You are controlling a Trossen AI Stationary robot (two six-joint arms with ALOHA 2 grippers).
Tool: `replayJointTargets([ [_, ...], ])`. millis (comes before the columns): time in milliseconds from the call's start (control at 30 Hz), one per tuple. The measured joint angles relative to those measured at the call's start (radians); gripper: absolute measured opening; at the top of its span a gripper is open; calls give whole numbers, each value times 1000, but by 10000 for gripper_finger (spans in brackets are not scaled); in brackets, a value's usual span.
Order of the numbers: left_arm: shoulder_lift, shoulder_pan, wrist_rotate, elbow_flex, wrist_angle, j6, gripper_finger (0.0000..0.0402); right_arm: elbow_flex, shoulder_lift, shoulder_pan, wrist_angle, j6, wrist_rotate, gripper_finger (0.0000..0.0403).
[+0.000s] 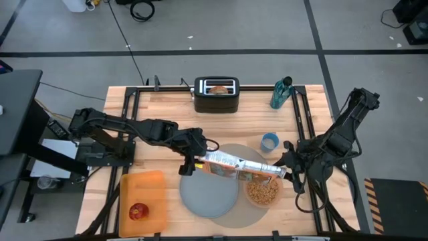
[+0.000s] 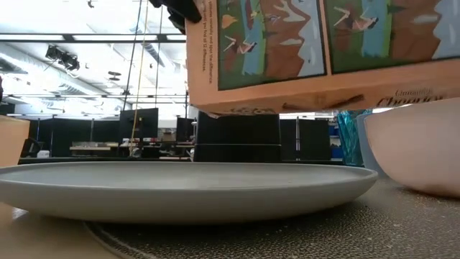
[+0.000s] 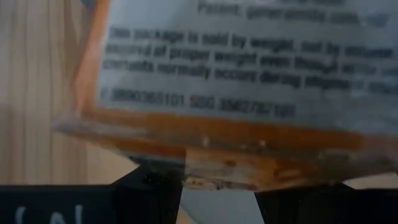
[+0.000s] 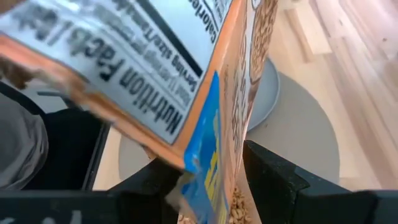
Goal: Arrange a breakfast setting
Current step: Pour cereal into the orange bowl
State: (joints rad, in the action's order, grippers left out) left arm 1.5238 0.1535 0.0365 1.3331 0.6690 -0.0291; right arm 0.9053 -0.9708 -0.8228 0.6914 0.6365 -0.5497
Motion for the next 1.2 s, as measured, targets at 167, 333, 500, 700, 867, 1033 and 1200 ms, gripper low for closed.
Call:
replayJointTargets([
  [167, -1, 2, 2, 0, 13, 25, 171, 69, 4, 21, 32, -63, -4, 168],
  [333, 0, 9, 2, 0, 16, 40, 171, 95, 3, 71, 34, -116, -16, 157],
  [500, 0, 13, 0, 0, 38, 48, 171, 134, 2, 129, 61, -161, -1, 124],
  [700, -1, -3, 1, 0, 69, 49, 171, 158, 2, 231, 50, -228, 80, 63],
  [867, -1, -11, 4, 0, 109, 57, 172, 158, -15, 297, 18, -225, 179, 12],
  [1033, -1, -9, 8, 0, 164, 101, 172, 177, -29, 353, -19, -260, 253, 15],
  [1200, -1, -4, -25, 0, 168, 123, 173, 238, -37, 390, -7, -307, 262, 11],
])
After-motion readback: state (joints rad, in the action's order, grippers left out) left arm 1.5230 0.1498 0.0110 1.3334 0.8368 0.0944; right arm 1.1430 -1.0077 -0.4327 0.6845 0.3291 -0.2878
